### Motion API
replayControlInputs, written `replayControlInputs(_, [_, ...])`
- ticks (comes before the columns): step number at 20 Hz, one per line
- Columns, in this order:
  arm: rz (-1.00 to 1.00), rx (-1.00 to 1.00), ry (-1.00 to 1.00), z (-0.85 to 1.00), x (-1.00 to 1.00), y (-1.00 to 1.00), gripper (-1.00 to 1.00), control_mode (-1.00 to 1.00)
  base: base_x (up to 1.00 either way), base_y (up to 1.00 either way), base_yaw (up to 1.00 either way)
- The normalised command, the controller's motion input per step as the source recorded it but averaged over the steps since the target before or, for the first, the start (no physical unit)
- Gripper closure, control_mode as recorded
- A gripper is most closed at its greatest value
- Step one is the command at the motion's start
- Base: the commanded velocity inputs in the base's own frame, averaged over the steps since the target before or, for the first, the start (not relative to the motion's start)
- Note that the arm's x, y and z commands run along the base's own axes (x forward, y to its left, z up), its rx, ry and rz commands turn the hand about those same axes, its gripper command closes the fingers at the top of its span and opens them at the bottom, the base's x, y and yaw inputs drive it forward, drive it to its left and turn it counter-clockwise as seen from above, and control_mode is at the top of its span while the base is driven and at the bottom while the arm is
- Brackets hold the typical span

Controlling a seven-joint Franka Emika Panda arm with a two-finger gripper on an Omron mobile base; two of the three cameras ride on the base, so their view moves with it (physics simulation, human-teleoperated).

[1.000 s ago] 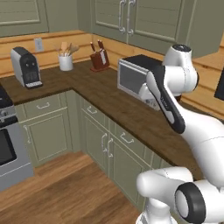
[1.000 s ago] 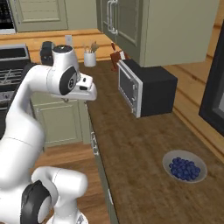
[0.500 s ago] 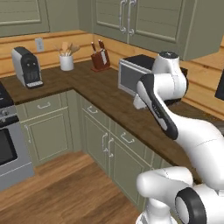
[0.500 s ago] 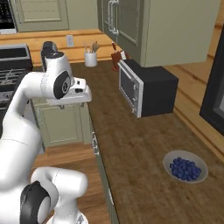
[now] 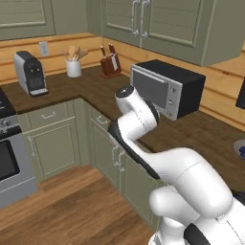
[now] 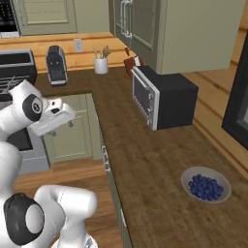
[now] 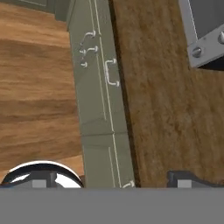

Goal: Take a straw from the drawer in front and place it inside the glass cup on the dining counter.

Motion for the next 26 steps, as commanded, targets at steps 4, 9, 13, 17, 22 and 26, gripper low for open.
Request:
replayControlInputs(4, [-0.03,-0.38,0.0,-0.79,0.23,0.58,-1.0,-1.0,0.0,0.0,0.0])
replayControlInputs(9, [-0.07,-0.37,0.0,-0.8,0.31,0.23,-1.0,-1.0,0.0,0.0,0.0])
replayControlInputs(13, [-0.05,-0.29,0.01,-0.72,0.36,0.0,-1.0,-1.0,0.0,0.0,0.0])
replayControlInputs(17, [-0.09,-0.24,0.0,-0.6,0.48,-0.11,-1.0,-1.0,0.0,0.0,0.0])
replayControlInputs(22, [-0.11,-0.23,0.0,-0.44,0.48,-0.26,-1.0,-1.0,0.0,0.0,0.0])
replayControlInputs(26, [-0.05,-0.14,0.0,-0.39,0.48,-0.28,-1.0,-1.0,0.0,0.0,0.0])
